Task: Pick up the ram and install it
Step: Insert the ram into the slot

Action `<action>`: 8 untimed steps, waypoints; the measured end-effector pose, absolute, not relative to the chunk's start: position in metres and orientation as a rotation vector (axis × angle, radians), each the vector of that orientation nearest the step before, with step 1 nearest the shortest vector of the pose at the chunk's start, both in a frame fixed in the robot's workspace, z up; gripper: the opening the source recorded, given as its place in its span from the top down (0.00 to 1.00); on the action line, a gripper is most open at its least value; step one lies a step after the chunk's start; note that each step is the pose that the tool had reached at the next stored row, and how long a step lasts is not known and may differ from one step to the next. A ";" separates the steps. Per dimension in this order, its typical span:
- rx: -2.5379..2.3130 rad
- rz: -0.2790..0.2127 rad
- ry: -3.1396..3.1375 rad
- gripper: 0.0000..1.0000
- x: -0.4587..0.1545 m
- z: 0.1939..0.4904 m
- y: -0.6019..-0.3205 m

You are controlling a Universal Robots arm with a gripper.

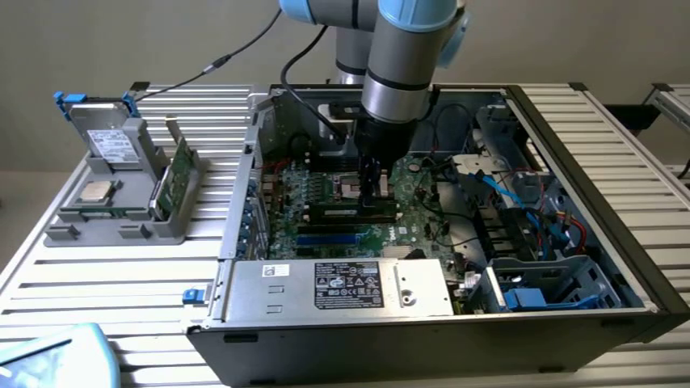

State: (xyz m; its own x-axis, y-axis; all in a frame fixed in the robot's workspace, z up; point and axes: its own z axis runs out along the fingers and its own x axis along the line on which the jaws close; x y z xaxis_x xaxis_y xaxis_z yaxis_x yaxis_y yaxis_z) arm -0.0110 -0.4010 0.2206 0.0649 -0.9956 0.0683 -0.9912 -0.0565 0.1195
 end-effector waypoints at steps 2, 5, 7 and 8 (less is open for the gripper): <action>2.188 -0.049 -2.062 0.87 -0.011 0.221 -0.401; 2.186 -0.049 -2.066 0.87 -0.011 0.221 -0.401; 2.184 -0.050 -2.068 0.87 -0.011 0.221 -0.401; 2.183 -0.050 -2.068 0.87 -0.011 0.221 -0.401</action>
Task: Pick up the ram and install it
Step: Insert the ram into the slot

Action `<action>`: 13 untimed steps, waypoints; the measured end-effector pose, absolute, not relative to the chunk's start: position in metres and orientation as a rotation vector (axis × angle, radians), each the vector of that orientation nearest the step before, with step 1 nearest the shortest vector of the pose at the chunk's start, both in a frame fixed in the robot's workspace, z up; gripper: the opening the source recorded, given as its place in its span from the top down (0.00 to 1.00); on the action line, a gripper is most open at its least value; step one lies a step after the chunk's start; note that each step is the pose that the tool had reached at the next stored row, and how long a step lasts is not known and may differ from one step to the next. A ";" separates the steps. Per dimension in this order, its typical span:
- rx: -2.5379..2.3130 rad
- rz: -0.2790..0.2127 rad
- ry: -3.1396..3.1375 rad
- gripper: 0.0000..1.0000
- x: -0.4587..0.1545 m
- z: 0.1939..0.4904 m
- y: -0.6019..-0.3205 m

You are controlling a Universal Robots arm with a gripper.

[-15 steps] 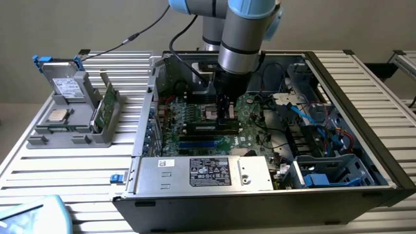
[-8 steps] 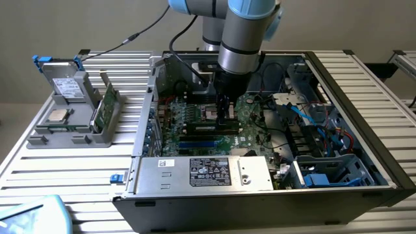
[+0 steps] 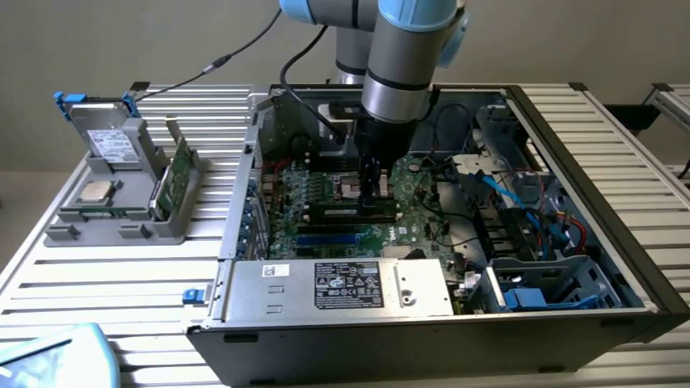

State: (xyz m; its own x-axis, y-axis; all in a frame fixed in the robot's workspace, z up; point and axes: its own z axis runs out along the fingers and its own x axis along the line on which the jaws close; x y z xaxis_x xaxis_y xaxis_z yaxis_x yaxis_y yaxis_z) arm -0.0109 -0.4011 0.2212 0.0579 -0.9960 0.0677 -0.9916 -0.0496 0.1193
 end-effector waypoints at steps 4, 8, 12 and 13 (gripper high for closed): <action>2.180 -0.051 -2.073 0.87 -0.011 0.224 -0.401; 2.179 -0.051 -2.073 0.87 -0.011 0.224 -0.401; 2.179 -0.049 -2.075 0.87 -0.011 0.222 -0.401; 2.179 -0.048 -2.076 0.87 -0.011 0.222 -0.401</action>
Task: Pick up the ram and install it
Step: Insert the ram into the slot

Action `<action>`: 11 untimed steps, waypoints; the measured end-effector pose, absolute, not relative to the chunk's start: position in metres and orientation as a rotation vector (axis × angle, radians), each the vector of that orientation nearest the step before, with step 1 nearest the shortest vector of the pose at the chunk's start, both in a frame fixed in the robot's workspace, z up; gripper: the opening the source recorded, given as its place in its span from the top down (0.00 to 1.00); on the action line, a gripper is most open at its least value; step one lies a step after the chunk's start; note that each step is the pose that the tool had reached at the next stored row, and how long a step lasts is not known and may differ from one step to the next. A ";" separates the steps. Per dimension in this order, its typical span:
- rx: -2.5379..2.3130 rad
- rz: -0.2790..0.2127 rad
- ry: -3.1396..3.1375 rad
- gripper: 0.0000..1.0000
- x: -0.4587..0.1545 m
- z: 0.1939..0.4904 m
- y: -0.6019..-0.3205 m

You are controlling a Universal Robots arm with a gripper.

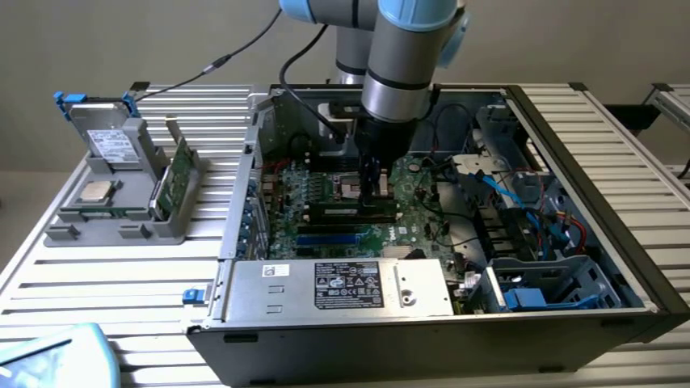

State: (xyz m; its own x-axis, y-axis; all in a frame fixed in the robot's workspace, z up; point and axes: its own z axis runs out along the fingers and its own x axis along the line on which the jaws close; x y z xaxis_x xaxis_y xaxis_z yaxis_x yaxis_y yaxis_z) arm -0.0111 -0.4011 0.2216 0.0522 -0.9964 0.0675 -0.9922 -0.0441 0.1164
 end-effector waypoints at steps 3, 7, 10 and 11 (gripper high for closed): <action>2.177 -0.045 -2.082 0.87 -0.011 0.221 -0.401; 2.171 -0.046 -2.090 0.87 -0.013 0.222 -0.400; 2.167 -0.046 -2.093 0.87 -0.014 0.222 -0.400; 2.166 -0.046 -2.094 0.87 -0.014 0.223 -0.400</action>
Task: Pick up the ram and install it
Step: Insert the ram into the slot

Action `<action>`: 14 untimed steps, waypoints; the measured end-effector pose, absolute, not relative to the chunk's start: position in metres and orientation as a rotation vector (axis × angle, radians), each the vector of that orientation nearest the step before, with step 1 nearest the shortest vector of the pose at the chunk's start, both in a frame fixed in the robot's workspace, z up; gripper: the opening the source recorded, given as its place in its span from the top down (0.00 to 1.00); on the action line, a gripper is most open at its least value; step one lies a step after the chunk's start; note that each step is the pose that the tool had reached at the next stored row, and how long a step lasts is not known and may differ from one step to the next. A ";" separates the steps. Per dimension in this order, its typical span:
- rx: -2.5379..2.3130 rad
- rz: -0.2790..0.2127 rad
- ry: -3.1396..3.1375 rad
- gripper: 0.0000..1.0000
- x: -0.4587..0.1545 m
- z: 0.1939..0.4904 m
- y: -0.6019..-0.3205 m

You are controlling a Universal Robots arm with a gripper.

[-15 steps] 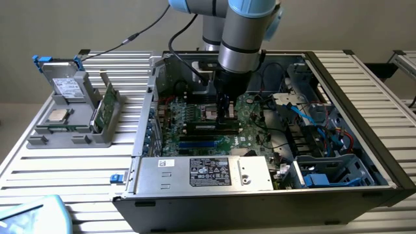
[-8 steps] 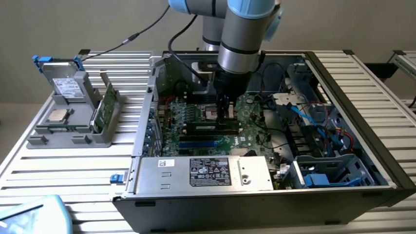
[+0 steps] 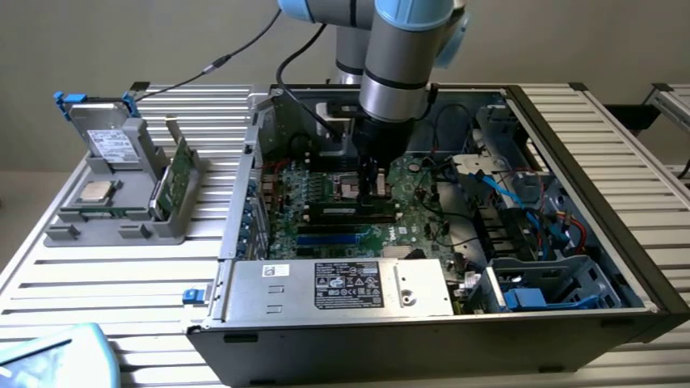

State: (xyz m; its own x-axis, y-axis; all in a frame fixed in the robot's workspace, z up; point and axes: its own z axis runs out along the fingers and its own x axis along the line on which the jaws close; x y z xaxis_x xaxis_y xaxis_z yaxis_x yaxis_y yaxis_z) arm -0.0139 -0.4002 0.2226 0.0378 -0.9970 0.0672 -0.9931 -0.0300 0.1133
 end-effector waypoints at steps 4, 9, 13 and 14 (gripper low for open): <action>2.164 -0.047 -2.097 0.87 -0.014 0.227 -0.400; 2.169 -0.035 -2.103 0.87 -0.015 0.226 -0.400; 2.173 -0.024 -2.108 0.87 -0.017 0.226 -0.400; 2.174 -0.023 -2.108 0.87 -0.017 0.226 -0.400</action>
